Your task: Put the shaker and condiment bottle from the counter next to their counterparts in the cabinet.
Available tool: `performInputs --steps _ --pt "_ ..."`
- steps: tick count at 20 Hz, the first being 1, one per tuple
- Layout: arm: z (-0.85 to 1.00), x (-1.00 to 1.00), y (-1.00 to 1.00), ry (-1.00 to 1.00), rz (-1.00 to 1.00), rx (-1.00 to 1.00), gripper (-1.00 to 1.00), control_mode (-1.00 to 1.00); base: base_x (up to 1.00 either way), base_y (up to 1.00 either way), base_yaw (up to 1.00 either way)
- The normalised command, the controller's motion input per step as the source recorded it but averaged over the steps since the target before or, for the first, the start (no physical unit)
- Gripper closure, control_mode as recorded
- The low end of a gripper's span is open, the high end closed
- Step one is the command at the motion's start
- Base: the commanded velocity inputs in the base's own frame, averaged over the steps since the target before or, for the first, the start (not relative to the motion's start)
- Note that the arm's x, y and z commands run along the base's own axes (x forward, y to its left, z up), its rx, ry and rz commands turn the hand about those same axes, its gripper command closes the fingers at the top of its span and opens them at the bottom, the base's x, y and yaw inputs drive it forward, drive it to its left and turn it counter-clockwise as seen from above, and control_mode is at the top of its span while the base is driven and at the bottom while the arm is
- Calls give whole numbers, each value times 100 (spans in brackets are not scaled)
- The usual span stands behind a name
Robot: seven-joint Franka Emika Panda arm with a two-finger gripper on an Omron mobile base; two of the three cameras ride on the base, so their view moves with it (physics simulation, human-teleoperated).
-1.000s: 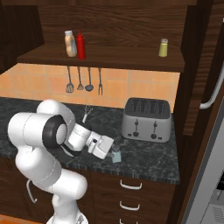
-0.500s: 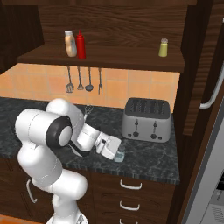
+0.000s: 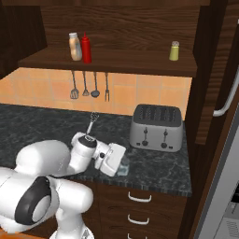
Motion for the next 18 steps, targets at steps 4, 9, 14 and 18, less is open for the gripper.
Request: performInputs --steps 4,9,14,18 --pt "80 -44 27 -20 16 -1 100 -100 0 0 0" --pt "82 -40 37 -19 15 -7 100 -100 0 0 0" --pt "90 -32 37 -13 7 -15 100 -100 0 0 0" --pt "97 8 50 3 2 -20 100 -100 0 0 0"
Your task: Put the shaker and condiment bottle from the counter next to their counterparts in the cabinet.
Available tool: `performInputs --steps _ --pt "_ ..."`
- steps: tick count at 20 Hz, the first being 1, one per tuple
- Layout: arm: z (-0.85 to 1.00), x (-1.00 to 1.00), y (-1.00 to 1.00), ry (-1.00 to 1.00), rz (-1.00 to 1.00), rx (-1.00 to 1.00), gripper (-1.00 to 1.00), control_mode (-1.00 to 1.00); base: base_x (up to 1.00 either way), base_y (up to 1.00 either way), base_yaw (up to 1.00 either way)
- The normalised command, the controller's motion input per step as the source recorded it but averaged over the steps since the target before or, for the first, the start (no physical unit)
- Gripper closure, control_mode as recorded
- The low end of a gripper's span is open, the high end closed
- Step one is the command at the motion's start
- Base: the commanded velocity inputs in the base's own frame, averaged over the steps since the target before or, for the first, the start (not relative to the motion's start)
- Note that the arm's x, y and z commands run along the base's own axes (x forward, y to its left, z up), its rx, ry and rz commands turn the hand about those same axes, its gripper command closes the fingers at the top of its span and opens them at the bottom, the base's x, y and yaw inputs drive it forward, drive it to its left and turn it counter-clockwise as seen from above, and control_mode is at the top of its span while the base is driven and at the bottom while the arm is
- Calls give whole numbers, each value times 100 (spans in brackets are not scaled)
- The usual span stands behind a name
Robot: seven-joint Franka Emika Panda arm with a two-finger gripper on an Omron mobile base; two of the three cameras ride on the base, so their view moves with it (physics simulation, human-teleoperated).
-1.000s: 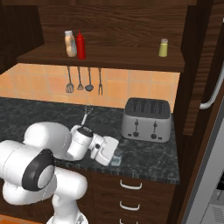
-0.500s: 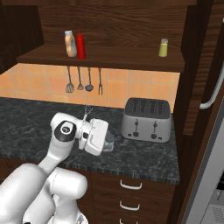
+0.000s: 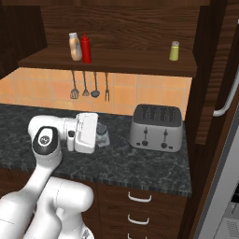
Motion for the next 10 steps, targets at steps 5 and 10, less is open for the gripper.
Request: performInputs --steps 5,10 --pt "100 12 37 9 2 -22 100 -100 0 0 0" --pt "100 -3 7 2 2 -12 100 -100 0 0 0"
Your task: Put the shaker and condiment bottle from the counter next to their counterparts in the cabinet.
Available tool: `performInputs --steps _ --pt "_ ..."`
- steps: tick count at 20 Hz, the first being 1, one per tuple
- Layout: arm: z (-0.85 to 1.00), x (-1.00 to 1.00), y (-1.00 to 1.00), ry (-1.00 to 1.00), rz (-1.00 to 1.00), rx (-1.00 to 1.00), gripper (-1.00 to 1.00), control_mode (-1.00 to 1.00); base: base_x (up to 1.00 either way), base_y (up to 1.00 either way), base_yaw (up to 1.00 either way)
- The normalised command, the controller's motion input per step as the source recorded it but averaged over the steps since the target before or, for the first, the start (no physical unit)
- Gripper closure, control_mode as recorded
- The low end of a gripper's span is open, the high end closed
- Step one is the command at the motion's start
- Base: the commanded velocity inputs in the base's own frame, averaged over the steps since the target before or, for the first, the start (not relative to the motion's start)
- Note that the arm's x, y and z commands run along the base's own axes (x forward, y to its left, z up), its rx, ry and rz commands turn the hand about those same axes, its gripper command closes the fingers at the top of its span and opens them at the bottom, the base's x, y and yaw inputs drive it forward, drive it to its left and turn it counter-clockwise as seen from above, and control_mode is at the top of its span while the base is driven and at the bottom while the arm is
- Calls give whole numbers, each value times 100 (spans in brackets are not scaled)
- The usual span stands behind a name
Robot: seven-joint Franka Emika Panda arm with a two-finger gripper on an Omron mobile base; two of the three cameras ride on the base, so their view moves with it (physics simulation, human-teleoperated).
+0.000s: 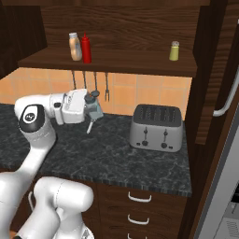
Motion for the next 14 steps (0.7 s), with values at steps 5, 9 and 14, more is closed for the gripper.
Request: performInputs --steps 5,9,14 --pt "58 -14 13 2 7 -8 100 -100 0 0 0" --pt "23 0 9 1 14 -5 100 -100 0 0 0" --pt "66 3 0 11 12 0 100 -100 0 0 0"
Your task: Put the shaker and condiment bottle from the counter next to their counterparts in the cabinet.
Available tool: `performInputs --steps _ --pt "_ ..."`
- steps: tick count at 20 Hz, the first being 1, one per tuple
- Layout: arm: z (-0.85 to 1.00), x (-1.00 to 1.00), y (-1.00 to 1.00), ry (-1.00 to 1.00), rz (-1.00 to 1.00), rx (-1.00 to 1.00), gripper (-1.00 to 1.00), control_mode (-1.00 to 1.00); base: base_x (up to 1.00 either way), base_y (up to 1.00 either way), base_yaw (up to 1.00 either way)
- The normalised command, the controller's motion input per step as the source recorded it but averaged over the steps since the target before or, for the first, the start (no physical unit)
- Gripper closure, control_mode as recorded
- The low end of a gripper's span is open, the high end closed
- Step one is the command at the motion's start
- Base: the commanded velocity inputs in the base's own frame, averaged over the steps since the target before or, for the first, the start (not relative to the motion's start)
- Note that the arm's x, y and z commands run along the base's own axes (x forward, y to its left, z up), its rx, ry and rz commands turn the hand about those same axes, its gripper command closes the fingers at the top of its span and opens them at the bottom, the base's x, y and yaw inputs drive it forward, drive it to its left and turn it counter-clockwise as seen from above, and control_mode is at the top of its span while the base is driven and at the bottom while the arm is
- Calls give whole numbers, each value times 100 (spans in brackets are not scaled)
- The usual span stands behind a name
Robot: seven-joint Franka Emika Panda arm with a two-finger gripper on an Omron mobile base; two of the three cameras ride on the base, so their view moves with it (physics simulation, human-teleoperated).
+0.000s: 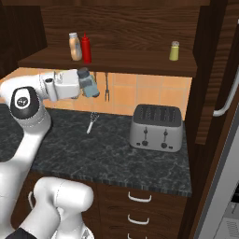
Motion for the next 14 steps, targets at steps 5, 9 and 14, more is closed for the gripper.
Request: performInputs --steps 5,9,14 --pt "75 18 -3 17 8 0 100 -100 0 0 0" --pt "38 40 -2 18 4 0 100 -100 0 0 0" --pt "-6 30 -5 7 9 0 100 -100 0 0 0"
